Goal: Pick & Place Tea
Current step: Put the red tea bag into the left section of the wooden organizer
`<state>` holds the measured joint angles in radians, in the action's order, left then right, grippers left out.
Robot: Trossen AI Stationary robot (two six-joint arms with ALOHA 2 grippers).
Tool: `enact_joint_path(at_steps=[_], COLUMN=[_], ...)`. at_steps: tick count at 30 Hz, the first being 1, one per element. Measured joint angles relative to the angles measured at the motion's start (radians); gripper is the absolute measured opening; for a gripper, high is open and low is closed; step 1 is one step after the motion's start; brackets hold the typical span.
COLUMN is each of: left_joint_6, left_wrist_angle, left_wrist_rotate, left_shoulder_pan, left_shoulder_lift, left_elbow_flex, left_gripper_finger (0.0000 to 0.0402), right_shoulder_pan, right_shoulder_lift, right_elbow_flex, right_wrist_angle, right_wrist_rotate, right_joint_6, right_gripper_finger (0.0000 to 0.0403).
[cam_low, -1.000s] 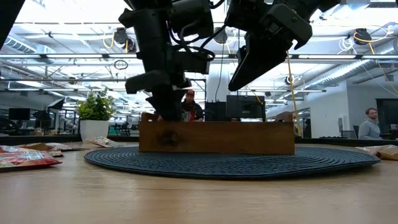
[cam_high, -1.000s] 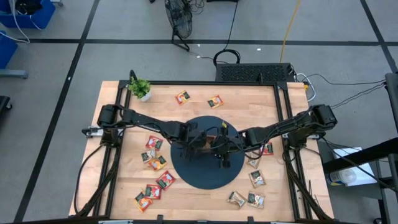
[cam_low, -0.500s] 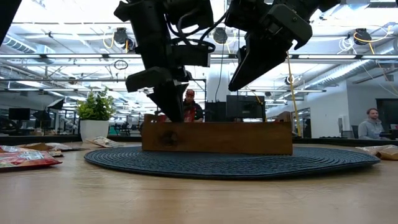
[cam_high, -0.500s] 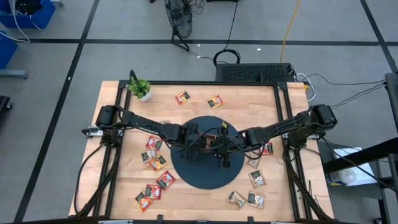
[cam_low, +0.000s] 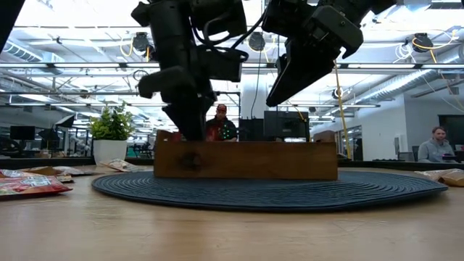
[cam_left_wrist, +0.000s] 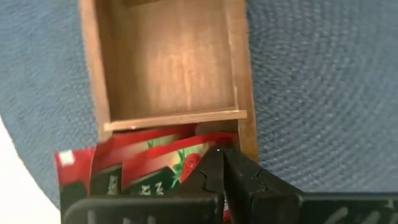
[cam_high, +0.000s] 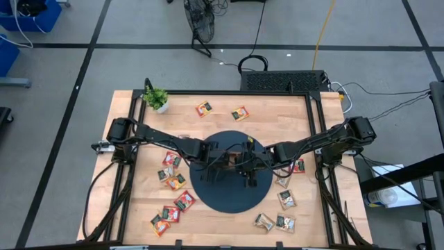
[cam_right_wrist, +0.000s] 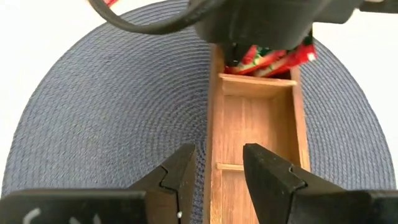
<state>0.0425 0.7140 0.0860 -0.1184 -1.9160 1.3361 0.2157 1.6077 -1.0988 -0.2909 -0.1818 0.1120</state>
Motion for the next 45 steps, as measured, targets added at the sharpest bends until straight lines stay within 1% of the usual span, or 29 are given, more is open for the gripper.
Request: enact_joint_path(at_steps=[4, 7, 11, 19, 28, 30, 34, 36, 40, 45], left_joint_6=[0.000, -0.003, -0.020, -0.030, -0.085, -0.104, -0.113, -0.107, -0.105, -0.082], left_wrist_angle=[0.009, 0.018, 0.018, -0.037, -0.152, -0.152, -0.137, -0.137, -0.137, -0.137], left_wrist_rotate=[-0.019, -0.019, -0.023, -0.094, -0.074, -0.046, 0.041, 0.062, 0.060, 0.005], left_shoulder_pan=[0.007, 0.013, 0.023, 0.040, 0.054, 0.051, 0.031, 0.024, 0.016, 0.009], left_shoulder_lift=[0.000, 0.000, 0.000, 0.000, 0.001, 0.001, 0.000, 0.000, 0.000, 0.011], left_elbow_flex=[0.000, 0.000, -0.008, -0.050, -0.109, -0.109, -0.103, -0.103, -0.102, -0.102], left_gripper_finger=[0.0011, 0.0004, 0.0006, 0.0005, 0.0003, 0.0005, 0.0003, 0.0004, 0.0010, 0.0006], right_shoulder_pan=[0.000, 0.000, 0.000, 0.000, 0.000, 0.000, 0.001, 0.001, 0.000, 0.000], right_shoulder_lift=[0.000, 0.000, 0.000, 0.000, 0.000, 0.000, 0.000, 0.000, 0.000, 0.000], right_elbow_flex=[0.000, 0.000, 0.000, 0.000, 0.000, 0.000, 0.000, 0.000, 0.000, 0.000], right_wrist_angle=[0.000, 0.000, 0.000, -0.001, -0.001, 0.000, 0.000, 0.001, 0.001, 0.002], right_wrist_rotate=[0.000, 0.000, 0.000, 0.000, 0.000, 0.000, 0.001, 0.001, 0.001, 0.001], right_joint_6=[0.000, 0.000, 0.000, 0.000, 0.000, 0.000, -0.001, -0.001, 0.000, 0.000], right_gripper_finger=[0.0118, 0.0118, 0.0118, 0.0118, 0.0118, 0.0118, 0.0118, 0.0118, 0.0118, 0.0118])
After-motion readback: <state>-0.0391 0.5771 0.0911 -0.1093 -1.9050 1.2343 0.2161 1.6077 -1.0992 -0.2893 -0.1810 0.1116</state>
